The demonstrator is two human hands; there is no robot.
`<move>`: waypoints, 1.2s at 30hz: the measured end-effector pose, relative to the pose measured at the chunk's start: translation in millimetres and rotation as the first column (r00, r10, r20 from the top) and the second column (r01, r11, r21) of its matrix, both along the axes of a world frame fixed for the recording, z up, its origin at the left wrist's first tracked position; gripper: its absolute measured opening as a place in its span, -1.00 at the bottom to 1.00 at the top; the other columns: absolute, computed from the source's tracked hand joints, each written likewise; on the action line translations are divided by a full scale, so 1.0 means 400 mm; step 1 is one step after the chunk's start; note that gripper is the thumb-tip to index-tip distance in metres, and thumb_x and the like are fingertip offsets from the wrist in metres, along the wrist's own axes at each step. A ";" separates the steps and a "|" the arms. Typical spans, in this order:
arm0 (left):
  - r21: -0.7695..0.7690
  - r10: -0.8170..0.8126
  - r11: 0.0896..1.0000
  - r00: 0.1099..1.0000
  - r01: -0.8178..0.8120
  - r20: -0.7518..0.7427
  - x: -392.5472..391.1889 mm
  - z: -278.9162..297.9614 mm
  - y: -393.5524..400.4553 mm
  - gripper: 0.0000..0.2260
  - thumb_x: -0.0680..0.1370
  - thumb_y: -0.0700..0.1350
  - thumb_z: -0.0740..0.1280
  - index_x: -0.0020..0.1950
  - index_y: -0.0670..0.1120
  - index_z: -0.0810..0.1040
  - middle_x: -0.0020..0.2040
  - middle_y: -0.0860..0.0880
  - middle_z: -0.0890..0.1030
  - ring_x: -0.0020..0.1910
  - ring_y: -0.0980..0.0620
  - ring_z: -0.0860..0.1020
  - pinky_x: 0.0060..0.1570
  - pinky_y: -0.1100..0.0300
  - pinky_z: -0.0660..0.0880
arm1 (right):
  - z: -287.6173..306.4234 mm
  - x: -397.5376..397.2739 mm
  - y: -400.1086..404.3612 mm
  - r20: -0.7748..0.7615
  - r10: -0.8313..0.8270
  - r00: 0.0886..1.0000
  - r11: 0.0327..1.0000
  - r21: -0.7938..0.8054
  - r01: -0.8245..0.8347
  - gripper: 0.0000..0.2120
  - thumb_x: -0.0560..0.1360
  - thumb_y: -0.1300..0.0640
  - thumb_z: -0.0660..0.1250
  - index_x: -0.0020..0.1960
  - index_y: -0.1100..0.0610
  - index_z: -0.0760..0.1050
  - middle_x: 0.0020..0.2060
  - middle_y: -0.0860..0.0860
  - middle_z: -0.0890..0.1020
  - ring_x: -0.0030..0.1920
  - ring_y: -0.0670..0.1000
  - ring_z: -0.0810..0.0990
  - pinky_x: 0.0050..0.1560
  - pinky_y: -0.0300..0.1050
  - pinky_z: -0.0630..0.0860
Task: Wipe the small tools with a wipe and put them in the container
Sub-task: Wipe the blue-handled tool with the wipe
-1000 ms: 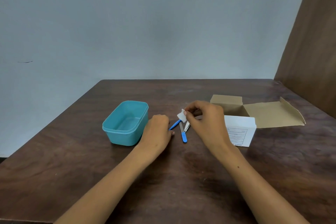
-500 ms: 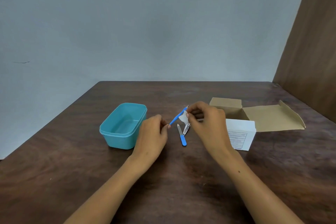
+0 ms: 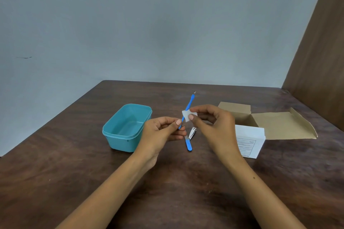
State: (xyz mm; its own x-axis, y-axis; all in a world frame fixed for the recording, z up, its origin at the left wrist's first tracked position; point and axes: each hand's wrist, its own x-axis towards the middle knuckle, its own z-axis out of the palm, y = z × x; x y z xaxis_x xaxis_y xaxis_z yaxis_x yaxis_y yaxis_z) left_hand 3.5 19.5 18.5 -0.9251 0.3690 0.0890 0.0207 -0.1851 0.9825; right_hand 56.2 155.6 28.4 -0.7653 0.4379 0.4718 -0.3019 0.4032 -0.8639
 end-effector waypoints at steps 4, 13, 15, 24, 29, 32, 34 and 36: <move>0.027 -0.017 0.999 0.997 0.019 -0.081 0.004 0.001 0.002 -0.89 0.52 -0.25 0.35 -0.03 -0.24 0.63 -0.30 -0.10 0.67 -0.31 0.06 0.66 -0.28 0.31 0.57 | -0.007 -0.001 -0.012 -0.013 0.032 0.999 0.986 -0.162 -0.033 -0.90 0.38 0.24 0.48 -0.12 0.14 0.63 -0.19 0.01 0.70 -0.15 -0.05 0.68 -0.11 -0.14 0.61; -0.026 -0.025 0.999 0.982 0.021 -0.186 0.004 -0.010 0.005 -0.87 0.52 -0.24 0.34 0.00 -0.27 0.63 -0.28 -0.11 0.68 -0.31 0.04 0.65 -0.26 0.27 0.58 | -0.008 0.009 -0.030 0.043 0.154 0.987 0.878 -0.465 -0.116 -0.84 0.36 0.20 0.49 -0.08 0.21 0.66 -0.18 0.09 0.71 -0.10 0.06 0.68 -0.06 -0.12 0.61; -0.042 -0.019 0.999 0.980 0.011 -0.196 0.003 -0.011 0.006 -0.87 0.52 -0.24 0.35 -0.01 -0.25 0.63 -0.27 -0.11 0.68 -0.30 0.04 0.65 -0.25 0.26 0.59 | -0.011 0.007 -0.035 0.097 0.140 0.985 0.889 -0.450 -0.082 -0.84 0.37 0.16 0.48 -0.07 0.18 0.66 -0.18 0.06 0.71 -0.09 0.04 0.68 -0.05 -0.09 0.62; -0.058 -0.054 0.998 0.957 0.039 -0.286 0.004 -0.009 -0.001 -0.91 0.50 -0.27 0.36 -0.06 -0.26 0.63 -0.33 -0.07 0.66 -0.35 0.07 0.62 -0.30 0.26 0.58 | 0.004 0.018 -0.034 0.022 0.105 0.994 0.863 -0.499 -0.080 -0.75 0.30 0.23 0.53 -0.04 0.21 0.63 -0.18 0.08 0.72 -0.11 0.03 0.69 -0.07 -0.14 0.61; -0.078 -0.077 0.995 0.953 0.056 -0.293 0.005 -0.004 -0.005 -0.92 0.50 -0.27 0.35 -0.08 -0.22 0.64 -0.35 -0.05 0.66 -0.37 0.07 0.61 -0.32 0.26 0.57 | 0.005 0.016 -0.037 -0.008 0.053 0.999 0.850 -0.525 -0.050 -0.63 0.30 0.23 0.54 0.03 0.20 0.47 -0.20 0.10 0.71 -0.14 0.03 0.69 -0.08 -0.10 0.57; -0.120 -0.087 0.991 0.954 0.054 -0.287 0.003 0.000 -0.010 -0.92 0.50 -0.26 0.36 -0.08 -0.22 0.65 -0.33 -0.08 0.67 -0.37 0.04 0.63 -0.35 0.26 0.57 | 0.007 0.018 -0.037 0.008 0.071 0.997 0.895 -0.442 -0.061 -0.65 0.31 0.21 0.53 0.00 0.19 0.45 -0.23 0.08 0.72 -0.16 0.01 0.70 -0.08 -0.08 0.56; -0.163 -0.065 0.986 0.954 0.017 -0.293 -0.001 0.001 -0.013 -0.92 0.50 -0.23 0.37 -0.08 -0.17 0.67 -0.30 -0.08 0.69 -0.33 0.02 0.66 -0.35 0.24 0.58 | 0.006 0.017 -0.032 0.020 0.068 0.998 0.922 -0.384 -0.055 -0.67 0.33 0.23 0.52 -0.04 0.16 0.41 -0.25 0.10 0.71 -0.17 0.01 0.70 -0.08 -0.05 0.57; -0.213 -0.014 0.975 0.945 -0.059 -0.326 -0.004 -0.001 -0.012 -0.89 0.52 -0.21 0.36 -0.07 -0.09 0.68 -0.26 -0.02 0.70 -0.28 0.03 0.67 -0.34 0.21 0.59 | 0.004 0.014 -0.026 0.049 0.068 0.996 0.945 -0.324 -0.048 -0.67 0.34 0.25 0.51 -0.09 0.10 0.37 -0.23 0.13 0.69 -0.17 0.04 0.69 -0.08 0.04 0.60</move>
State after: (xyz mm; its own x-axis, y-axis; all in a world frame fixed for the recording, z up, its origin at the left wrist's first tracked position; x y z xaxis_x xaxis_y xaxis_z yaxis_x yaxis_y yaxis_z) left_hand 1.9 14.6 18.2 -0.8676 0.3926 0.3051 0.3460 0.0360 0.9376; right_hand 61.6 145.1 30.0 -0.8161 0.5131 0.2659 -0.2611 0.0833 -0.9617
